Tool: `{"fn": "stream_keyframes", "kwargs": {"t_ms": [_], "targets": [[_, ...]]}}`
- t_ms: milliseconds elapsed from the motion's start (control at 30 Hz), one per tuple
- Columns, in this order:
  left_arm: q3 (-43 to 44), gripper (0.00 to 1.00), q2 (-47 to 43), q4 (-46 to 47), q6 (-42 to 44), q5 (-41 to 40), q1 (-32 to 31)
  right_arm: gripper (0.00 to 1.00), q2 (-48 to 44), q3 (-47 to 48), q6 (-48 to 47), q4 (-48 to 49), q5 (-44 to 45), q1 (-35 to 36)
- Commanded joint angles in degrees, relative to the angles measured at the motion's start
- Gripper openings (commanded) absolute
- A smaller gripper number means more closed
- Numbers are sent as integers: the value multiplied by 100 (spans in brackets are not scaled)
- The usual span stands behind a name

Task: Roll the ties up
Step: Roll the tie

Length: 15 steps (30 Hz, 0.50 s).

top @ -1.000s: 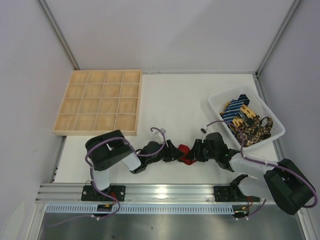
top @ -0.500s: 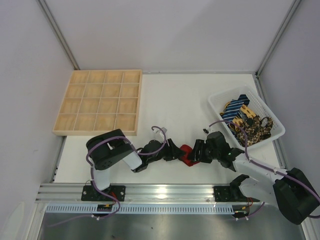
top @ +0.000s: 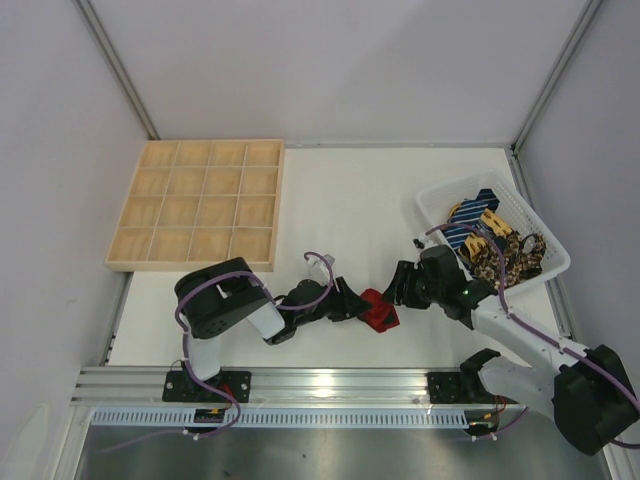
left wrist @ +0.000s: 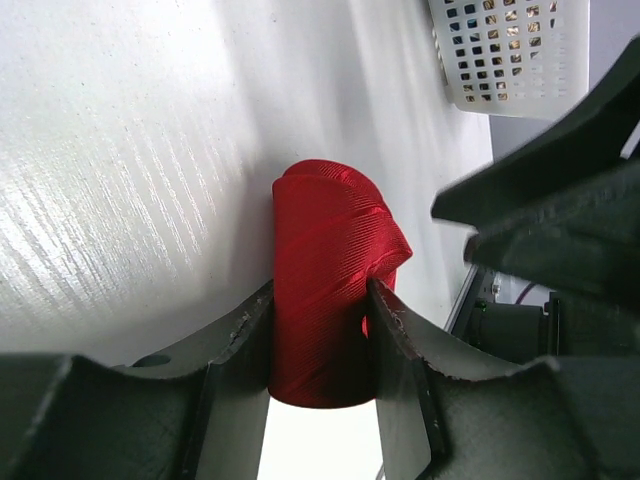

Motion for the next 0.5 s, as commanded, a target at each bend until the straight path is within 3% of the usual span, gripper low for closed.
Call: {"fn": "stream_keyframes", "kwargs": {"t_ms": [0,100,133,167,467], "targets": [[-258,47,371,-1394,480,-111,37,50,436,397,-231,214,210,-184],[-258,47,353,-1403,489,-85,37,35,1061,494,-153,714,53,-290],[-258,47,353,-1403,489,-76,37,23,1201,564,-161,855,9,-317],[-266,47,353,-1403,489,-67,37,21,1533,617,-178,1048,-26,-317],[-188,47,327,-1473,498,-32,37,18,2486,864,-381,1427,-360,-370]]}}
